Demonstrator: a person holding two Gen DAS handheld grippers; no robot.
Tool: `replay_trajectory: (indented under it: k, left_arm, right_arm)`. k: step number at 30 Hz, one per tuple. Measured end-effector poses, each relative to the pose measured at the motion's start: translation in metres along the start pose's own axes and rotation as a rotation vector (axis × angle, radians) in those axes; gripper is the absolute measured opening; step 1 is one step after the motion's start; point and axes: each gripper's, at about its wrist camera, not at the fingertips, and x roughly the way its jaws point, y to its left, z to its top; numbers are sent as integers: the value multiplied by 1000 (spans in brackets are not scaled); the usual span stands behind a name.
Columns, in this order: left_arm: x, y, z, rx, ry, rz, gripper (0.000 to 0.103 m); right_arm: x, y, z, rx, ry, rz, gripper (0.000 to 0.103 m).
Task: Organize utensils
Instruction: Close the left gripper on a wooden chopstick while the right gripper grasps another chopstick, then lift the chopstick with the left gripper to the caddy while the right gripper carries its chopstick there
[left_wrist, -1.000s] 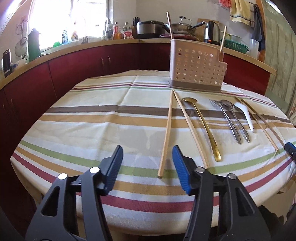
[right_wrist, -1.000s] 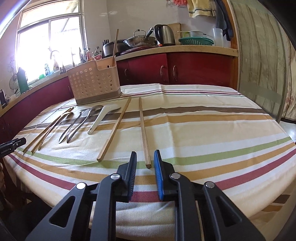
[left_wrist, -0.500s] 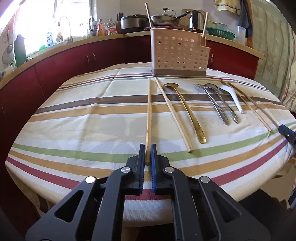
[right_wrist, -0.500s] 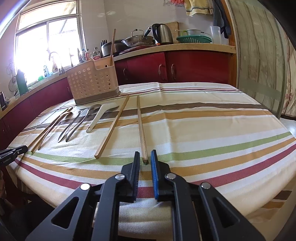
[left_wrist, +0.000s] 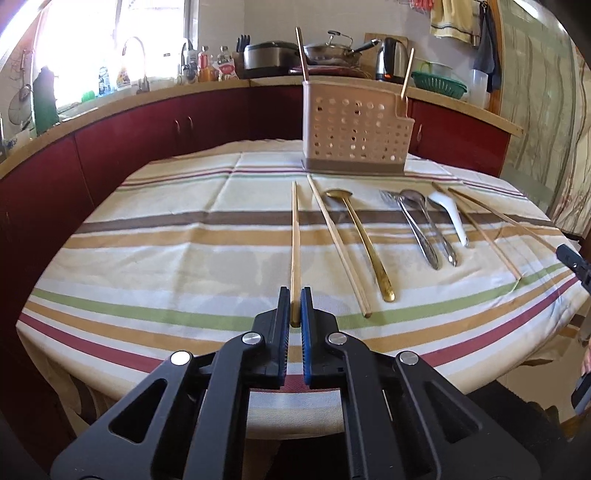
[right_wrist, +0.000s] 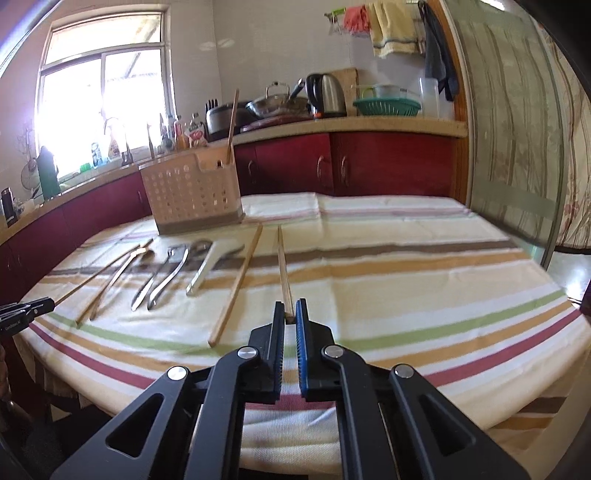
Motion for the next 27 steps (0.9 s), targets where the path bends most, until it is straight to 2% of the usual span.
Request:
replay_trajectory:
  k: [14, 27]
  left_arm:
    - [-51, 10, 37, -29, -113, 14, 6]
    - [-75, 22, 82, -54, -179, -12, 6]
  right_arm:
    - [-39, 8, 59, -11, -139, -10, 7]
    - [-24, 17, 110, -52, -148, 28, 7]
